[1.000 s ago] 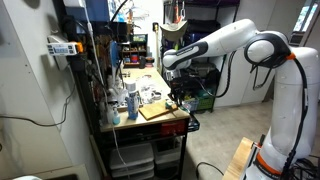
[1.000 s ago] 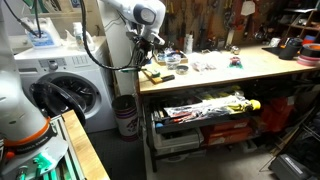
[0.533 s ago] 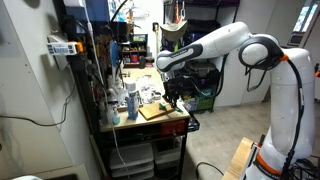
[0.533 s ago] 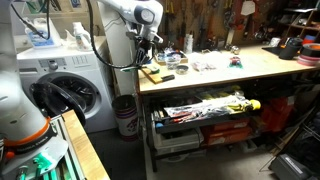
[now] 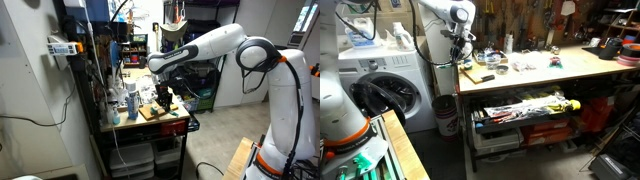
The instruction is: Use the white and green brush to scrub the wooden board
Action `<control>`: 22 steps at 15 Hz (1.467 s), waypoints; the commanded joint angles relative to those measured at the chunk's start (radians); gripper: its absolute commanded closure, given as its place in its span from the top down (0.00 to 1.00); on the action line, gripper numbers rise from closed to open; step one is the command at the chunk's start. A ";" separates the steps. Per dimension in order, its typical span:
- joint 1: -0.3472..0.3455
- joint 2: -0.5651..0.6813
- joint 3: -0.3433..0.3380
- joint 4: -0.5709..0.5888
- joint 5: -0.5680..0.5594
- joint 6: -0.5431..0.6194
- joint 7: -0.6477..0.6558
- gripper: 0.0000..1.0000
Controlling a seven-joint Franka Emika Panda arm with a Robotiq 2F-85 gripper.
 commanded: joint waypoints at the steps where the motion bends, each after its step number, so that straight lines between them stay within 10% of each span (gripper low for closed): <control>1: 0.020 0.004 0.008 0.015 -0.034 -0.096 -0.005 0.06; 22: 0.001 0.152 -0.039 0.198 -0.146 -0.154 0.017 0.06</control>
